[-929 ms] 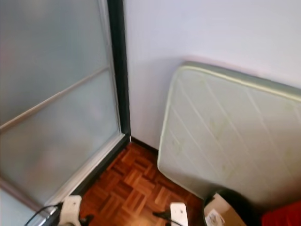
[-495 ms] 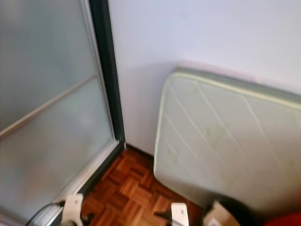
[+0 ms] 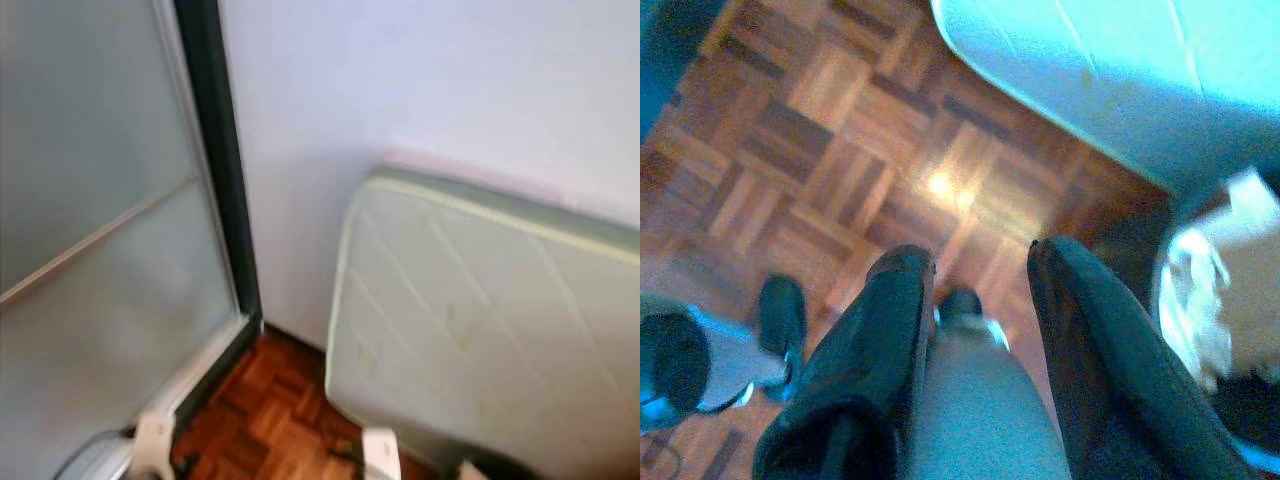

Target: Clean up the room

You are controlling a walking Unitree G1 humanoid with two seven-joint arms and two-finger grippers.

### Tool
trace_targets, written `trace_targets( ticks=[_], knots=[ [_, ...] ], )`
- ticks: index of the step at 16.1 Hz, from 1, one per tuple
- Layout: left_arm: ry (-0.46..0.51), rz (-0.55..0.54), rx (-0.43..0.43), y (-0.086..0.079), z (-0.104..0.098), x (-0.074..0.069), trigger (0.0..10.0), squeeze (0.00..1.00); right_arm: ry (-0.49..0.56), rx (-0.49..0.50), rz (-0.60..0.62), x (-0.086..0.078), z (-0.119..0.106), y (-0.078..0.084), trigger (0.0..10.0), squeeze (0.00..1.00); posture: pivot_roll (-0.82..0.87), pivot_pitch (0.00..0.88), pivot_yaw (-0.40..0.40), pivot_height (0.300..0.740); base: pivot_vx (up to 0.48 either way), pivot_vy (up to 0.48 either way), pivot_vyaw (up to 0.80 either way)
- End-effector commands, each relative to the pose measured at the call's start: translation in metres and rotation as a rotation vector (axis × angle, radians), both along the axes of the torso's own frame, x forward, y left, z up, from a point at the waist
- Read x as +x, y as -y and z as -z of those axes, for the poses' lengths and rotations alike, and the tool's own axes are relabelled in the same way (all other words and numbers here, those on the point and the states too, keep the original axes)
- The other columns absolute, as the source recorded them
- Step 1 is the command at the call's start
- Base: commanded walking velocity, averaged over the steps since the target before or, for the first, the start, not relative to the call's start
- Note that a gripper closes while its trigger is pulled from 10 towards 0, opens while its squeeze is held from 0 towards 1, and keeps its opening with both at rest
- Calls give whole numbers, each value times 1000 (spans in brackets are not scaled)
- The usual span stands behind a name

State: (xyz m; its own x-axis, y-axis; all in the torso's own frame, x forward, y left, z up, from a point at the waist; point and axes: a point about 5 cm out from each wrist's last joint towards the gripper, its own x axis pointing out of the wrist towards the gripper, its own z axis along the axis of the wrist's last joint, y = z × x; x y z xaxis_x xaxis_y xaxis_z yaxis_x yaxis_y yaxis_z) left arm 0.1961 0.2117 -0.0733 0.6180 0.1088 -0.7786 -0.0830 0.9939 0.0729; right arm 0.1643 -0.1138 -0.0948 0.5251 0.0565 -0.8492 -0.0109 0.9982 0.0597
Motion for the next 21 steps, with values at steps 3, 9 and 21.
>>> trace_targets(
  ticks=[3,9,21],
  knots=[
    [-18,-2,6,-3,2,-4,10000,0,13,22,-19,1,-1,-9,10000,0,-39,3,-50,740,286,0,0],
    [-17,-1,7,-3,2,-4,10000,0,10,23,2,1,-1,-8,10000,0,-38,10,-50,740,286,0,341],
    [-10,-1,1,-2,1,-3,10000,0,8,17,-5,1,-1,-8,10000,0,-35,8,-52,740,166,0,0]
  ],
)
